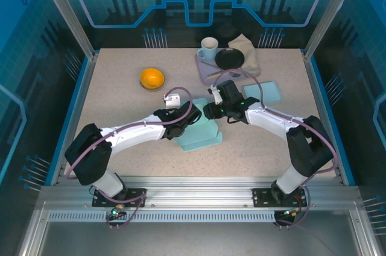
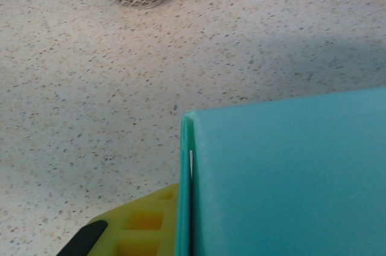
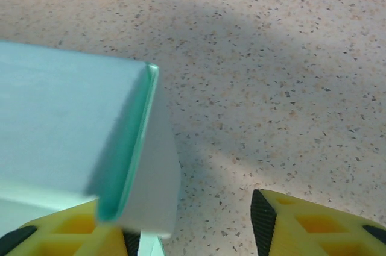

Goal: Fold the paper box

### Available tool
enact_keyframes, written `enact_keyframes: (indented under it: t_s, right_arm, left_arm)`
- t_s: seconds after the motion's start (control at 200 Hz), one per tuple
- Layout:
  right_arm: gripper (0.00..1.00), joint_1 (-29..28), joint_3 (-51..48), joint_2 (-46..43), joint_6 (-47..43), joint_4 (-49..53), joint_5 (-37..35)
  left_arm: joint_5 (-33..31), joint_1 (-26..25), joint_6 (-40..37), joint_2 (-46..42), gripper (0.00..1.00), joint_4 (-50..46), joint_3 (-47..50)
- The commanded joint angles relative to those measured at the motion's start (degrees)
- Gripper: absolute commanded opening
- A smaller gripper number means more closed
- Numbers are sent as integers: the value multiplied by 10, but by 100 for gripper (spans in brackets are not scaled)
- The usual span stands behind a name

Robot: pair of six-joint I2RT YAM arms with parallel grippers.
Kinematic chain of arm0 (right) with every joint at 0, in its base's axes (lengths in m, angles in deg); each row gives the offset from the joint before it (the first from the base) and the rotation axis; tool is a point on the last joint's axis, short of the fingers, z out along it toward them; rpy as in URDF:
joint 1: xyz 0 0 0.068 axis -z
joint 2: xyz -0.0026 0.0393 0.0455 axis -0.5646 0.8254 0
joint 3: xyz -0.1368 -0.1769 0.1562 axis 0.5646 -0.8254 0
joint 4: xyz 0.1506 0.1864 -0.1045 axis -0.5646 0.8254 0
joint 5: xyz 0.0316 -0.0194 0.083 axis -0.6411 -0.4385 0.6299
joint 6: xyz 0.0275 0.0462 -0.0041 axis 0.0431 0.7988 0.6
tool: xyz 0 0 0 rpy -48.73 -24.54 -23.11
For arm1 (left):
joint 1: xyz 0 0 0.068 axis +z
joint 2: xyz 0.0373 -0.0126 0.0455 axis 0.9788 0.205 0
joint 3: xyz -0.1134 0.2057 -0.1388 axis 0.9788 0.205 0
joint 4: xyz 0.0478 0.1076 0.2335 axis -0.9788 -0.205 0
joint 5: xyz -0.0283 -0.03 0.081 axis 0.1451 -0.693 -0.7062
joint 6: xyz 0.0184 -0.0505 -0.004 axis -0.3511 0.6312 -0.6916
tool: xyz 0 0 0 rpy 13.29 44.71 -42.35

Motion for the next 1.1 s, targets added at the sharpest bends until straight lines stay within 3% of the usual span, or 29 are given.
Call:
enact_keyframes:
  t_s: [0.0, 0.24, 0.62, 0.885, 1.095]
  right_arm:
    - [55, 6, -7, -32, -17, -5, 35]
    - [55, 6, -16, -64, -8, -15, 19]
    - [55, -25, -46, 9, 62, -145, -17]
    - [53, -32, -51, 51, 65, -192, -67]
    - [46, -32, -39, 63, 76, -148, -158]
  left_arm:
    - [-25, 3, 9, 10, 14, -28, -13]
    - [-21, 4, 11, 15, 14, -35, -18]
    - [33, 10, 23, 37, 14, -59, -38]
    - [60, 18, 22, 47, 15, -64, -43]
    - [77, 27, 15, 68, 15, -74, -55]
